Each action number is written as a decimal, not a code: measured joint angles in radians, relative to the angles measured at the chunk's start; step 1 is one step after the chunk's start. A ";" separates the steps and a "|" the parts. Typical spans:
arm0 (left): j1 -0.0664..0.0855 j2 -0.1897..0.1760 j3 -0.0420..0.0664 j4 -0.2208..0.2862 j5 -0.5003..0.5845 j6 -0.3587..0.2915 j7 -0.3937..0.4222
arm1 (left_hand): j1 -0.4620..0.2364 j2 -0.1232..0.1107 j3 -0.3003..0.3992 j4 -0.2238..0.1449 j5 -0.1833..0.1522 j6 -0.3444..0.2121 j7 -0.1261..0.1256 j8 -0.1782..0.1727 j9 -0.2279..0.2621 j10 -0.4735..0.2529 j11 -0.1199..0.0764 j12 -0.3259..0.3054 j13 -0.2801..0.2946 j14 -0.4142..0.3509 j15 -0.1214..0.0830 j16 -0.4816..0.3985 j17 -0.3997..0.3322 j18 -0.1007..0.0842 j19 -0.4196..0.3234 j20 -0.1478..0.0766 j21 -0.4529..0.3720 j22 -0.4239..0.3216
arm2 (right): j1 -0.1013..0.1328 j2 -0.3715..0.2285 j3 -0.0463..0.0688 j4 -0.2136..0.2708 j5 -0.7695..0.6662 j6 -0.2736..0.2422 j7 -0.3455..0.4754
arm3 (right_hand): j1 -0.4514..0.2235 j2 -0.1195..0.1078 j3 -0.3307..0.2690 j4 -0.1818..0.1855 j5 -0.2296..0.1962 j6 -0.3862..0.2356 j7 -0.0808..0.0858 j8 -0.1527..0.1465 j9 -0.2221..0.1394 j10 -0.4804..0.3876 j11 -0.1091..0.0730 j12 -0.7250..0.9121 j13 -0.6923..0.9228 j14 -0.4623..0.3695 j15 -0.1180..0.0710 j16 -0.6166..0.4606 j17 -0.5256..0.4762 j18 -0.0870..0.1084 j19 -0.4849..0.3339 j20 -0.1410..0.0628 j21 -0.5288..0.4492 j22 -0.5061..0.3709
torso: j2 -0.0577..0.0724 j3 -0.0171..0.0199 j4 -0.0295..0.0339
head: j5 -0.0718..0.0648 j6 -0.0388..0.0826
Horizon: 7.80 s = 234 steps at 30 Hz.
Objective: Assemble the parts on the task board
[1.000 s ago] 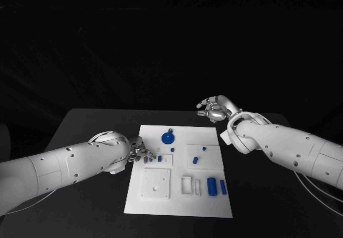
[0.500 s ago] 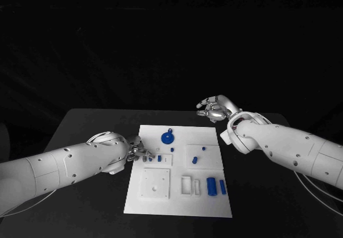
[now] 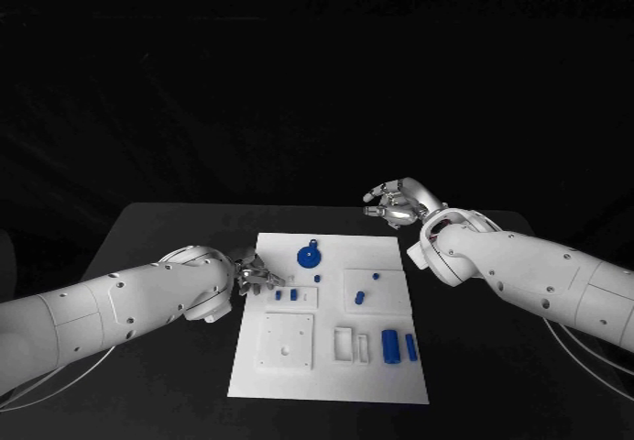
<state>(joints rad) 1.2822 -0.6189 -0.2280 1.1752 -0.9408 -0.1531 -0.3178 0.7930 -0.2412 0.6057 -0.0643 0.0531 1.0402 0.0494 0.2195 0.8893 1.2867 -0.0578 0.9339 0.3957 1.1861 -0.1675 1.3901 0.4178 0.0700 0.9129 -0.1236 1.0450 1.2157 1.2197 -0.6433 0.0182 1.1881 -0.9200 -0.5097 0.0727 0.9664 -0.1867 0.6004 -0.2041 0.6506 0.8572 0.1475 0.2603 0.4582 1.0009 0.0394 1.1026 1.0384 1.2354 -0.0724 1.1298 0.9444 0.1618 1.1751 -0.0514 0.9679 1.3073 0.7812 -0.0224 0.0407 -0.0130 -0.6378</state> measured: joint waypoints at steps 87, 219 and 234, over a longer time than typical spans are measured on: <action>-0.035 0.240 -0.003 -0.216 -0.448 -0.124 0.358 | 0.378 0.075 0.005 -0.214 0.051 -0.061 0.084 -0.066 -0.220 -0.138 0.147 -0.823 -0.257 0.064 0.143 0.004 0.020 -0.017 0.069 0.001 -0.050 0.037 | -0.012 -0.006 -0.001 0.009 -0.048 0.056 0.015 | 0.033 0.014 0.004 -0.032 -0.081 -0.003 -0.004 0.000 -0.002 -0.007 0.000 0.000 -0.032 -0.003 0.003 -0.008 0.005 0.000 0.000 0.000 -0.012 0.000 | 0.002 0.0014 -0.0007 | -0.028 0.006; -0.047 0.116 0.066 -0.151 -0.364 -0.158 0.353 | 0.397 0.172 0.016 -0.218 0.045 0.030 0.051 -0.007 -0.255 0.025 0.092 -0.815 -0.233 0.092 0.098 0.027 0.019 -0.018 0.106 -0.030 -0.023 0.060 | -0.001 -0.011 -0.001 0.016 -0.055 0.054 0.015 | 0.033 0.014 0.001 -0.029 -0.077 0.002 -0.005 0.003 -0.002 -0.007 0.000 0.000 -0.038 -0.003 0.003 -0.008 0.007 0.000 0.000 0.000 -0.012 0.000 | -0.003 -0.0041 0.0080 | -0.029 0.011; -0.047 0.112 0.061 -0.167 -0.366 -0.107 0.344 | 0.398 0.171 0.016 -0.218 0.044 0.031 0.052 -0.005 -0.257 0.030 0.089 -0.815 -0.234 0.091 0.097 0.027 0.019 -0.018 0.106 -0.030 -0.023 0.060 | -0.001 -0.010 -0.001 0.014 -0.055 0.054 0.015 | 0.033 0.014 0.001 -0.029 -0.077 0.002 -0.001 0.003 -0.002 -0.007 0.000 0.000 -0.039 -0.003 0.003 -0.008 0.007 0.000 0.000 0.000 -0.012 0.000 | -0.001 -0.0023 0.0050 | -0.023 0.006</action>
<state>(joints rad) 1.2350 -0.5071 -0.1671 1.0082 -1.3066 -0.2602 0.0258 1.1907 -0.0701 0.6220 -0.2822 0.0976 1.0715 0.1014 0.2142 0.6325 1.3167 0.0316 0.1190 0.1621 1.2771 -0.0701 1.4173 0.4371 0.0520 1.0187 -0.1533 1.0221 1.2759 1.2186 -0.6537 0.0175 1.2025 -0.9751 -0.4557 0.0874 0.9994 -0.1724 0.6017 -0.2331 0.5732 0.8588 0.1463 0.2634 0.4566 0.9939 0.0393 1.1023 0.9992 1.2323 -0.0694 1.1219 0.9517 0.1618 1.1751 -0.0514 0.9563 1.3076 0.7797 -0.0247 0.0457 -0.0363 -0.6317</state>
